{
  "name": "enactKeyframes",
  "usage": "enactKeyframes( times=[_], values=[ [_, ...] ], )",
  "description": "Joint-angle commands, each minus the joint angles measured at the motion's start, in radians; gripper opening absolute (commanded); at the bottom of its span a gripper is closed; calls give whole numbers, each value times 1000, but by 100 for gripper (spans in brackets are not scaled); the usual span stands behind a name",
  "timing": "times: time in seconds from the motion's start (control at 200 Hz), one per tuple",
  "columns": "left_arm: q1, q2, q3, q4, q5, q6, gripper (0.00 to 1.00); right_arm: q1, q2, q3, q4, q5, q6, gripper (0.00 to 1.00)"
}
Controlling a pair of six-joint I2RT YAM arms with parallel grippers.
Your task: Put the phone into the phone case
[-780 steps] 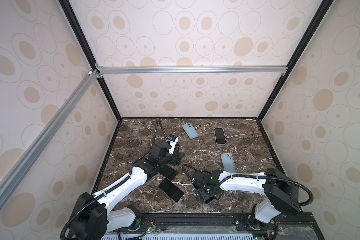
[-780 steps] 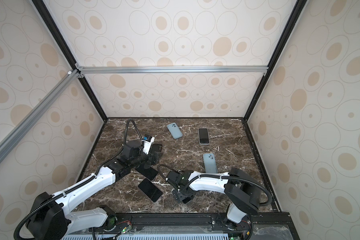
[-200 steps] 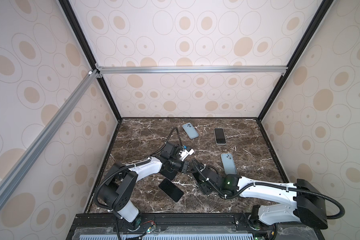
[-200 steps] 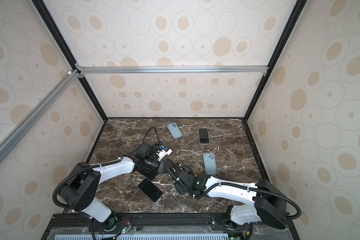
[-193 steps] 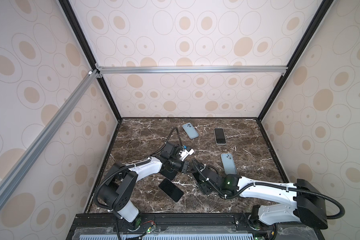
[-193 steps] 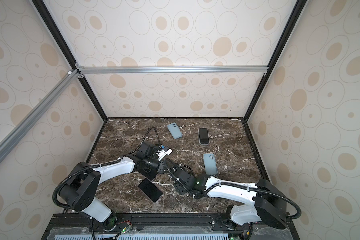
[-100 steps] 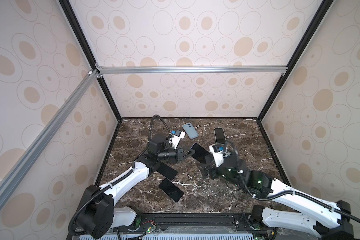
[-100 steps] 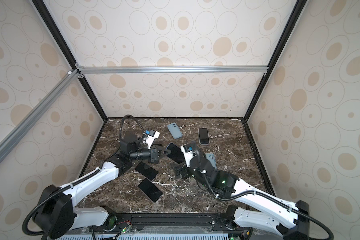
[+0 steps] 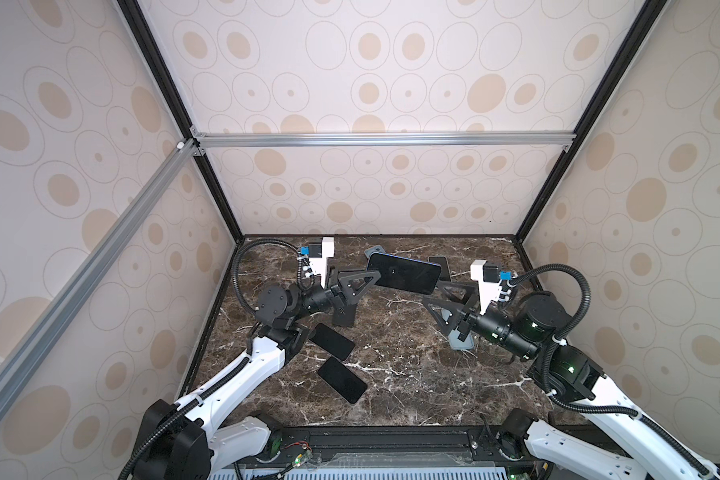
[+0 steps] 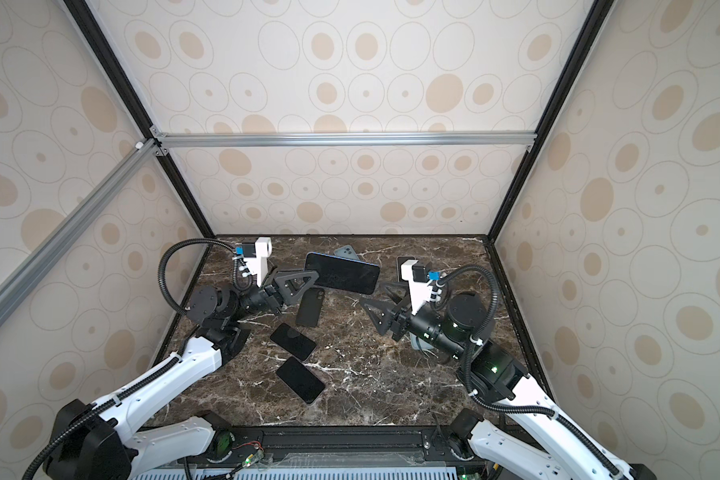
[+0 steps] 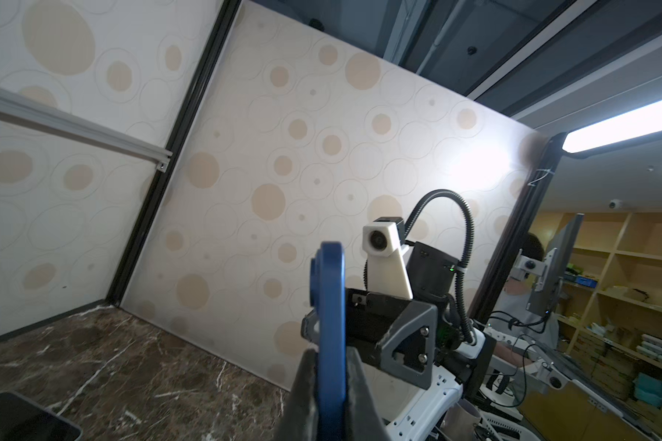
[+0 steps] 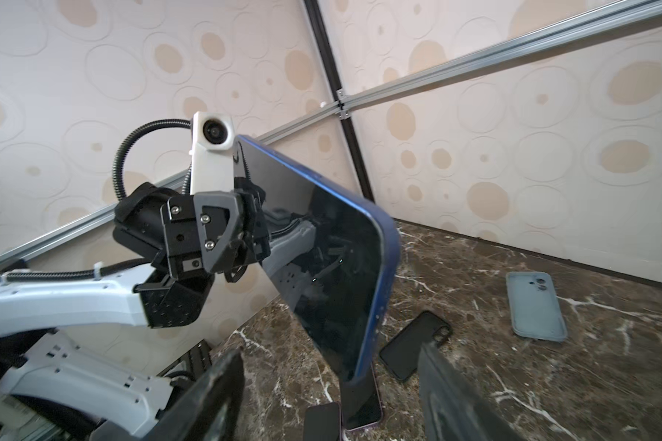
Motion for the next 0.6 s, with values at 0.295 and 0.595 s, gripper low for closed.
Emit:
enactKeyframes(
  times=[0.295, 0.595],
  values=[
    [-3, 45, -14, 477, 53, -292, 0, -4, 149, 48, 296, -308, 13, 53],
    [-3, 15, -41, 401, 45, -223, 0, -4, 154, 77, 315, -367, 8, 49]
  ],
)
